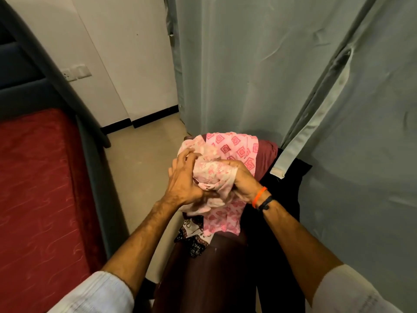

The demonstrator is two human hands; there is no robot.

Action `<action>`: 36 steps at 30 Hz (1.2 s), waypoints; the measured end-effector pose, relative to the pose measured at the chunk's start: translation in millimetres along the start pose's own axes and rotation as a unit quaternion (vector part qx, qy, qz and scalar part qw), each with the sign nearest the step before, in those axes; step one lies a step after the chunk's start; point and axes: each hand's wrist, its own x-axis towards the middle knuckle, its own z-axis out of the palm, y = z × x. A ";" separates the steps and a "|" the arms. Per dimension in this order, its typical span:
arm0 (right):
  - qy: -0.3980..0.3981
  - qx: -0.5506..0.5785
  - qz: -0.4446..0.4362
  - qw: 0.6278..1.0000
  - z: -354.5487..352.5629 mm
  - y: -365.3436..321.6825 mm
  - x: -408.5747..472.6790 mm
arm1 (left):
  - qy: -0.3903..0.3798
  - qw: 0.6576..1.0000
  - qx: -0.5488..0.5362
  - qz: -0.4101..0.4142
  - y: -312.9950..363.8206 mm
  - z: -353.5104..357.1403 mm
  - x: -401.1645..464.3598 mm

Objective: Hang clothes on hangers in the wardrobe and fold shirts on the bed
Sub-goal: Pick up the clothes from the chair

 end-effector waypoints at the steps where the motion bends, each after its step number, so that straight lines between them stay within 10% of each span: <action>1: 0.004 0.014 0.003 1.000 -6.4 -1.2 -1.9 | -0.001 1.000 0.014 0.006 1.2 3.1 1.7; 7: 0.060 -0.292 0.065 0.952 -51.0 3.7 18.1 | -0.081 0.987 0.109 -0.090 0.9 21.1 6.1; 12: 0.119 -0.647 -0.003 0.753 -65.8 11.0 51.5 | -0.066 0.969 0.224 -0.084 -2.0 20.9 15.4; 19: 0.136 -0.775 -0.108 0.608 -62.1 16.9 97.4 | -0.083 0.953 0.288 -0.048 -10.7 18.9 30.7; 24: 0.137 -0.747 -0.121 0.639 -67.0 14.9 106.2 | -0.086 0.959 0.265 -0.057 -13.1 18.3 35.8; 32: 0.184 -0.366 -0.110 0.906 -51.8 6.7 59.9 | -0.094 0.962 0.250 -0.059 -3.0 25.4 31.1; 36: 0.008 -0.159 -0.108 0.981 -24.1 -20.7 16.0 | -0.065 0.980 0.187 -0.018 5.4 22.2 23.8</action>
